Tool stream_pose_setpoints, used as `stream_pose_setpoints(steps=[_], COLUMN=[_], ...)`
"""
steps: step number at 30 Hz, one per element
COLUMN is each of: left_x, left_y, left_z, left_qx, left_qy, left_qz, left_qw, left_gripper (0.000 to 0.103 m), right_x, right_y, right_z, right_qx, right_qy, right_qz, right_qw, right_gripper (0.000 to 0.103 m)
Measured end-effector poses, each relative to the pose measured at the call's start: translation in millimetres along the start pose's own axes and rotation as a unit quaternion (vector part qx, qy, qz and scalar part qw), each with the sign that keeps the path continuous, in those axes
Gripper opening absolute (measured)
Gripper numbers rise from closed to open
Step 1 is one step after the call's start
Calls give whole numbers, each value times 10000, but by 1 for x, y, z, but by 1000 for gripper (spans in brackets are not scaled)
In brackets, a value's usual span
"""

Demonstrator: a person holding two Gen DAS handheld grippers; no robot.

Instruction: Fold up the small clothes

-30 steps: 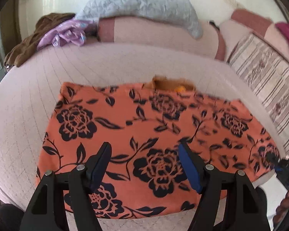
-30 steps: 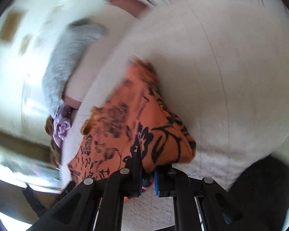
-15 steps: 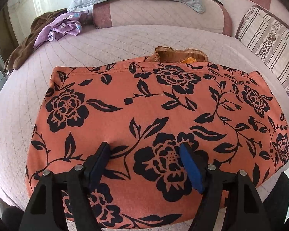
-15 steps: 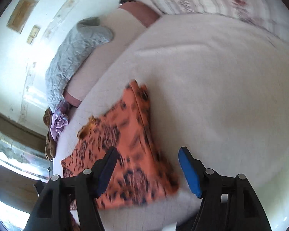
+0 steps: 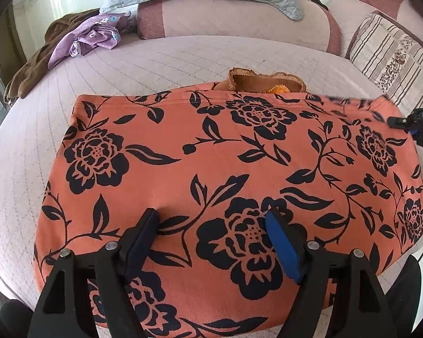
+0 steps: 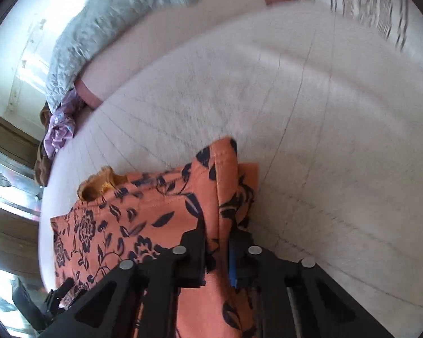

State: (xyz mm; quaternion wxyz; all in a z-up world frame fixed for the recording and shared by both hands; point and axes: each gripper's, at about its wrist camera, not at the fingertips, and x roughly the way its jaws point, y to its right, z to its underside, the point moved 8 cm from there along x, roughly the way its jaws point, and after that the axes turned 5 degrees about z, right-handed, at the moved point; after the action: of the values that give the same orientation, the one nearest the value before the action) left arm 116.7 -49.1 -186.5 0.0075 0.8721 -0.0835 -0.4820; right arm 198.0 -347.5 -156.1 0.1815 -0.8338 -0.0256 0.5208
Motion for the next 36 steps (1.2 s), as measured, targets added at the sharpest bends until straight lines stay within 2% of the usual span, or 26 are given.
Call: stream_pose_setpoints(steps=[2,4,6,8,9,10,13,16,17,18,19,20,22,25,26,27,29,30,32,34,35,36], left_x=[2,2,-2,-16,-26,-40,-80,-88,-79,-66,-50,-53,-66,-84,-88,-90,-87,-82,-55,-22,-7,15], left_y=[1,2,0,-6,-12,-20,-59,-110,-129,-140,-149,-154,-150,-138,-138,-137,-143,-147,-162,-173,-178,-186], left_z=[0,0,0,-2,-3,-3,6,29,44,59,76,78,73,55,46,31,5,-8,-35,-56,-61,-64], left_qx=[1,43,-25,-254,-367,-467,-794,-1300,-1513,-1630,-1855,-1963,-1800,-1553,-1491,-1430,-1318,-1281,-1287,-1425,-1471,-1539], left_qy=[61,29,-55,17,131,301,685,651,406,44,-371,-215,-216,-105,-25,96,322,421,288,102,-68,-385], left_qz=[-42,-80,53,236,304,321,118,-208,-339,-351,-71,141,85,244,287,339,270,188,217,430,388,264], left_qw=[10000,10000,10000,9994,9988,9979,9944,9892,9871,9860,9819,9802,9834,9875,9884,9891,9904,9907,9910,9888,9883,9870], left_gripper=[82,82,82,82,82,82,82,82,69,6,9,9,8,9,16,39,68,69,68,60,30,7], right_x=[-2,28,20,0,-9,-26,-64,-76,-73,-66,-59,-46,-25,-21,-22,-24,-33,-34,-37,-38,-38,-40], right_y=[3,13,14,9,5,-3,-39,-71,-82,-91,-95,-97,-86,-76,-76,-75,-71,-69,-68,-73,-74,-74], right_z=[2,14,11,9,8,9,25,55,66,81,92,104,123,129,127,127,128,126,123,119,117,115], right_qx=[-29,-2,256,244,180,107,-141,-310,-364,-441,-492,-527,-400,-164,-152,-137,-64,-54,-37,-7,39,82], right_qy=[119,-413,-154,161,312,566,955,940,858,714,610,443,26,-36,-11,4,24,0,27,19,3,-16], right_qz=[210,483,365,565,651,671,189,-390,-529,-652,-695,-693,-569,-646,-645,-636,-717,-744,-780,-921,-997,-1104], right_qw=[9997,9980,9989,9980,9972,9961,9952,9943,9942,9943,9945,9952,9976,9978,9978,9979,9974,9972,9969,9958,9950,9939], right_gripper=[11,16,23,41,60,67,67,72,72,72,72,72,72,72,72,72,73,73,73,73,73,73])
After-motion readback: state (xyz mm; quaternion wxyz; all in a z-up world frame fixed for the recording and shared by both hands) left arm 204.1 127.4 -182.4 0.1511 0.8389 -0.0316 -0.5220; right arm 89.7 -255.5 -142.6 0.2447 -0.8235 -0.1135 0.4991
